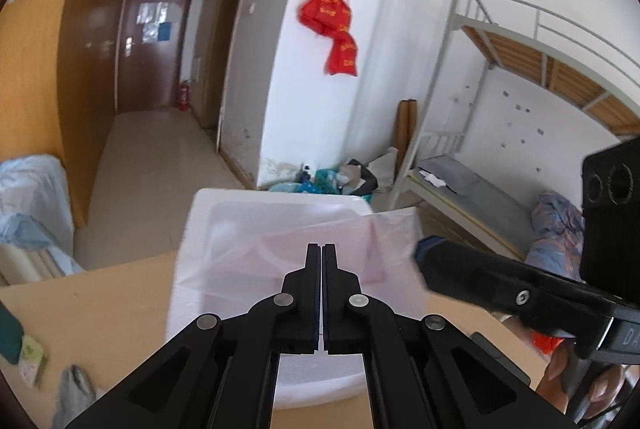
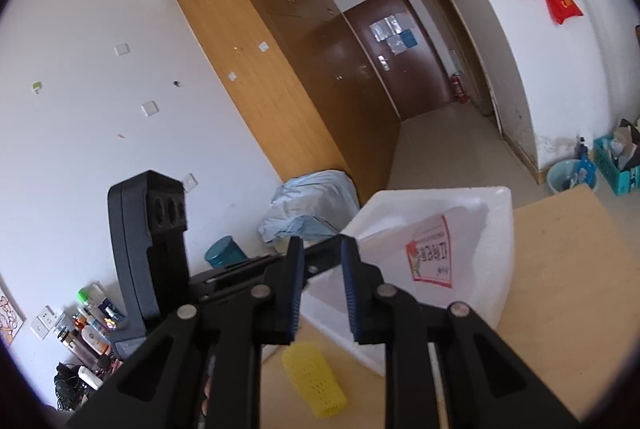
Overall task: Organize soft objects
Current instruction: 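Lower the plastic bag into the foam box with the left tool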
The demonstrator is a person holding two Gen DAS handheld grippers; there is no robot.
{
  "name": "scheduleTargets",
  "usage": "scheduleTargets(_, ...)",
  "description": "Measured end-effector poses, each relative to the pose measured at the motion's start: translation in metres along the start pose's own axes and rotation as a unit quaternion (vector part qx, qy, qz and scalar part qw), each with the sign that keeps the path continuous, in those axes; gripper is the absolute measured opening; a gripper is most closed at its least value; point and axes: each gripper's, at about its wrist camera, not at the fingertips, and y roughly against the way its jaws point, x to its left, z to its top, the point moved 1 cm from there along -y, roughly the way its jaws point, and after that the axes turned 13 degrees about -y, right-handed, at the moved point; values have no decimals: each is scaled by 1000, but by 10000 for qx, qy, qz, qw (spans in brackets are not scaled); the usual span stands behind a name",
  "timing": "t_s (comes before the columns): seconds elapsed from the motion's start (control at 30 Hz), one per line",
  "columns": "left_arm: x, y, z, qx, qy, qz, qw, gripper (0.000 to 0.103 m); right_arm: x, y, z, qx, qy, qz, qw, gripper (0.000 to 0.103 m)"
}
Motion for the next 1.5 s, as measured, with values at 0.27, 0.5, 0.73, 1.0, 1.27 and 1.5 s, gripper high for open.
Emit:
scheduleTargets(0.27,18,20,-5,-209,109,283,9993,0,-8,9,-3,-448,361,-939,9939,55)
scheduleTargets(0.5,29,38,-10,-437,156,369,9982,0,-23,14,1,-777,209,-1296,9883,73)
scheduleTargets(0.73,25,30,-12,-356,118,345,9987,0,-35,-16,11,-382,-60,-1340,9902,49)
scheduleTargets(1.0,33,29,-19,-364,290,274,9985,0,-40,-28,8,-77,-189,-1356,9906,10)
scheduleTargets(1.27,43,10,-18,-202,437,-28,9988,0,-13,-30,11,-50,38,-1439,9896,10)
scheduleTargets(1.5,51,36,-14,-582,383,237,9973,0,3,-32,11,29,288,-1603,9866,10)
